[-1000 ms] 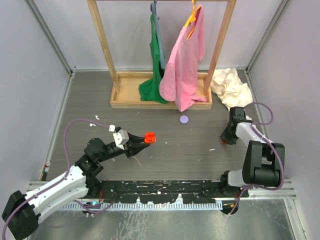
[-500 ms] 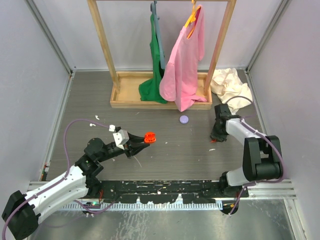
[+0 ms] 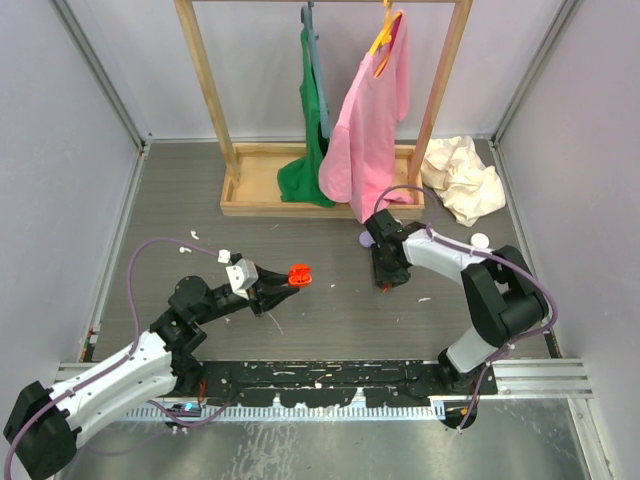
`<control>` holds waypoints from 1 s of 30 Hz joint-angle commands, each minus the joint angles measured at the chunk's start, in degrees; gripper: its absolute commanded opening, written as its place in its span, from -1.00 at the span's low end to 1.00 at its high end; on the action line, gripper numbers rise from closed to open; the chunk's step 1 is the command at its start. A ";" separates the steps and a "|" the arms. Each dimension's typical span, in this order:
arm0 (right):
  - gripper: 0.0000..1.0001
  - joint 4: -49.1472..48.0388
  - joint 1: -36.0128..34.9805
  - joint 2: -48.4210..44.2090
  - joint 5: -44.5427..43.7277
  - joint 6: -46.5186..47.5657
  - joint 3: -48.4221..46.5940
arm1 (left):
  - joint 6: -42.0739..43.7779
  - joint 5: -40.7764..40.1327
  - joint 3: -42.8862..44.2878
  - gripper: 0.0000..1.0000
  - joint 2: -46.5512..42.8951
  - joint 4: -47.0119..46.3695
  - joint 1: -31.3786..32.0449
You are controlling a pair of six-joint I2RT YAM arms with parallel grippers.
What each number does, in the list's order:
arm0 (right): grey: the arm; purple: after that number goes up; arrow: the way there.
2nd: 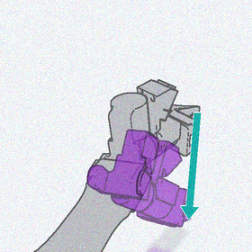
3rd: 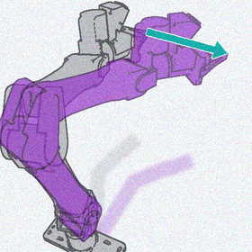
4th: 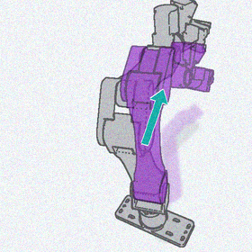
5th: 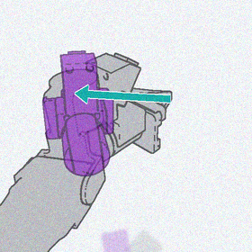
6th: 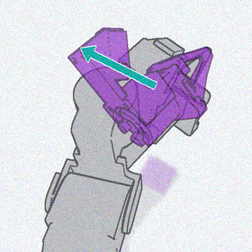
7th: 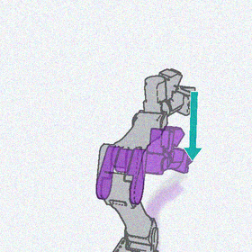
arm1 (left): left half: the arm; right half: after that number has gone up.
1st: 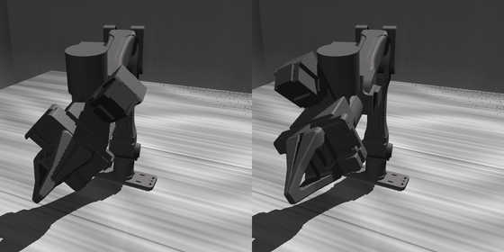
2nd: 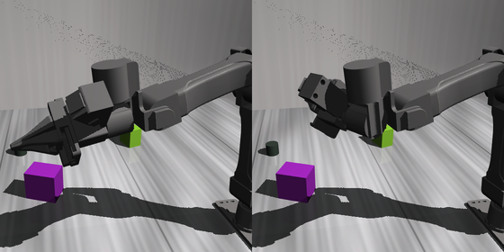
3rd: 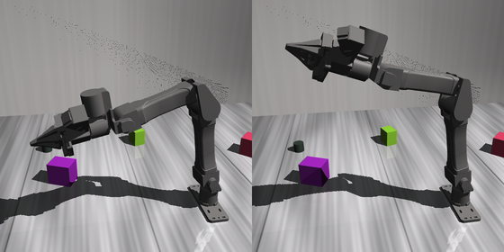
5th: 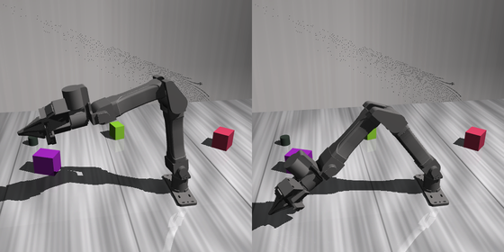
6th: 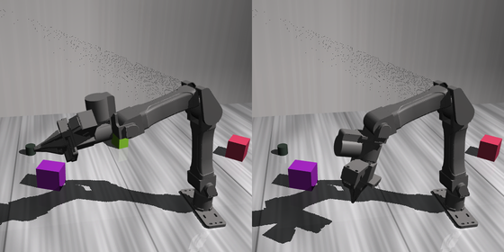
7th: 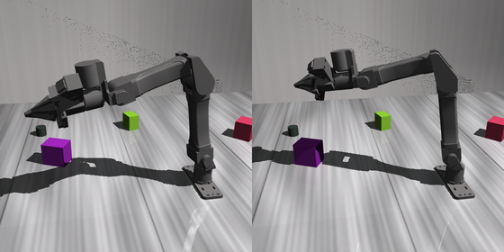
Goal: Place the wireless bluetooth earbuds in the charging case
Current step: Move the earbud to the center of the board.
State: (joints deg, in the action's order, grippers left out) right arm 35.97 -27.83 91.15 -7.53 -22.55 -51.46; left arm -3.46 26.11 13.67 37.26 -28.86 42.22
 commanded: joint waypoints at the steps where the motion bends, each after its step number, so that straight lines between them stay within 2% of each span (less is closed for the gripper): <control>1: -0.13 3.99 -2.13 -0.53 -3.10 0.58 -2.93 | 1.00 -0.88 0.48 -0.94 -0.78 -1.99 0.00; 6: -0.01 4.57 -2.42 -2.29 -7.33 -2.30 -2.67 | 1.00 -0.86 0.54 -0.93 -0.43 -2.07 0.01; 12: -0.01 4.81 -2.44 -3.90 -9.48 -3.78 -0.51 | 1.00 -0.79 0.57 -0.93 -0.21 -2.16 -0.01; 20: -0.01 4.35 -2.57 -6.15 -6.12 -5.49 -1.36 | 1.01 -0.81 0.57 -0.94 0.09 -2.25 0.05; 26: -0.03 3.11 -2.58 -6.69 -5.48 -14.64 -0.15 | 1.00 -0.78 0.57 -0.93 0.01 -2.25 0.08; 30: -0.04 1.82 -2.71 -4.75 -6.27 -16.83 0.22 | 0.92 -0.77 0.57 -0.93 -0.16 -2.17 0.06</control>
State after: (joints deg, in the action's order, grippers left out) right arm 39.88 -30.17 86.70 -13.21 -34.41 -51.29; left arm -3.38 26.09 13.67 37.50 -28.84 42.22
